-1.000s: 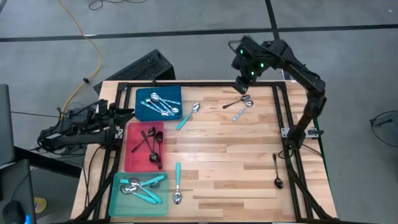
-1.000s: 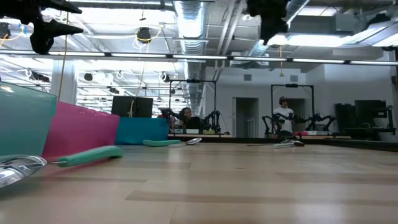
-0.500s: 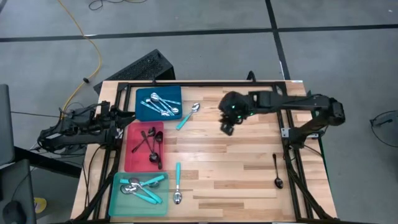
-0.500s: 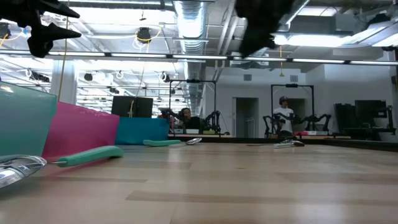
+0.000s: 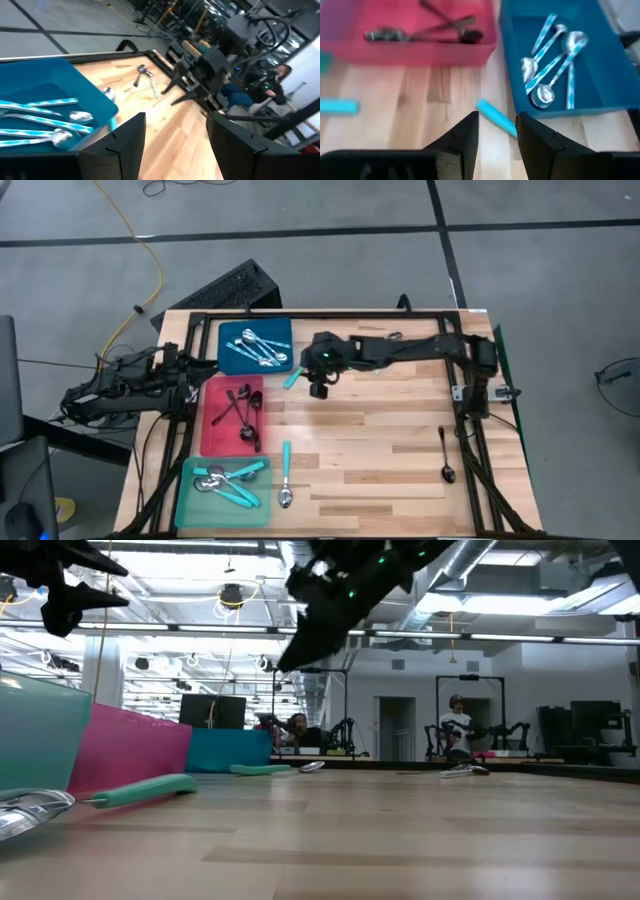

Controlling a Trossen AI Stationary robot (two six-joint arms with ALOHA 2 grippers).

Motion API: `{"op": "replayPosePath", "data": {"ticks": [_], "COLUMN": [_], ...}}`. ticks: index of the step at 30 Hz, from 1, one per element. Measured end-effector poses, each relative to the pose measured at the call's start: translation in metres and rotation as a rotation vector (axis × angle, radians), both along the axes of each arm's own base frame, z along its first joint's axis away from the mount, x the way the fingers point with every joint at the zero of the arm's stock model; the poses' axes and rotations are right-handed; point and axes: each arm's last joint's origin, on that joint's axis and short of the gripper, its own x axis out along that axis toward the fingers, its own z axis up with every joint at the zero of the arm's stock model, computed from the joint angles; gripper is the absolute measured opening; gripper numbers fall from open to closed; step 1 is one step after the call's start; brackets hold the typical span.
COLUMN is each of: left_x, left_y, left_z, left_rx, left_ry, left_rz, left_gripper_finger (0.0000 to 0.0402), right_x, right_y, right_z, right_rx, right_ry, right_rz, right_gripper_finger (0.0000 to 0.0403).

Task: Sort silverware by color (type)
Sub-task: Put the light blue spoon into the light blue bin

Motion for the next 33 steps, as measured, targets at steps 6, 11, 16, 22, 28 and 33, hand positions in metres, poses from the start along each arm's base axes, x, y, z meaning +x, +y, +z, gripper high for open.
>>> {"op": "replayPosePath", "data": {"ticks": [6,11,16,22,28,33], "left_x": [-0.001,-0.001,-0.001,-0.002,-0.002,-0.002], "left_y": [0.001,0.001,0.001,0.002,0.002,0.002], "left_z": [-0.001,-0.002,-0.003,-0.005,-0.005,-0.006], "left_rx": [-0.003,-0.002,-0.002,0.002,-0.001,-0.002], "left_ry": [0.014,0.017,0.028,0.052,0.05,0.064], "left_rz": [0.038,0.05,0.055,0.077,0.078,0.078], "left_gripper_finger": [0.0195,0.0195,0.0195,0.0194,0.0195,0.0195], "right_x": [0.028,0.041,0.042,0.042,0.044,0.052], "right_y": [-0.027,-0.052,-0.064,-0.064,-0.066,-0.066], "right_z": [-0.021,-0.049,-0.069,-0.07,-0.069,-0.074], "right_rx": [-0.059,-0.03,-0.054,-0.1,-0.112,-0.125], "right_ry": [0.145,0.273,0.367,0.384,0.367,0.306], "right_rz": [0.082,0.058,0.098,0.111,0.104,0.109], "right_gripper_finger": [0.0152,0.0152,0.0153,0.0179,0.0227,0.0233]}}
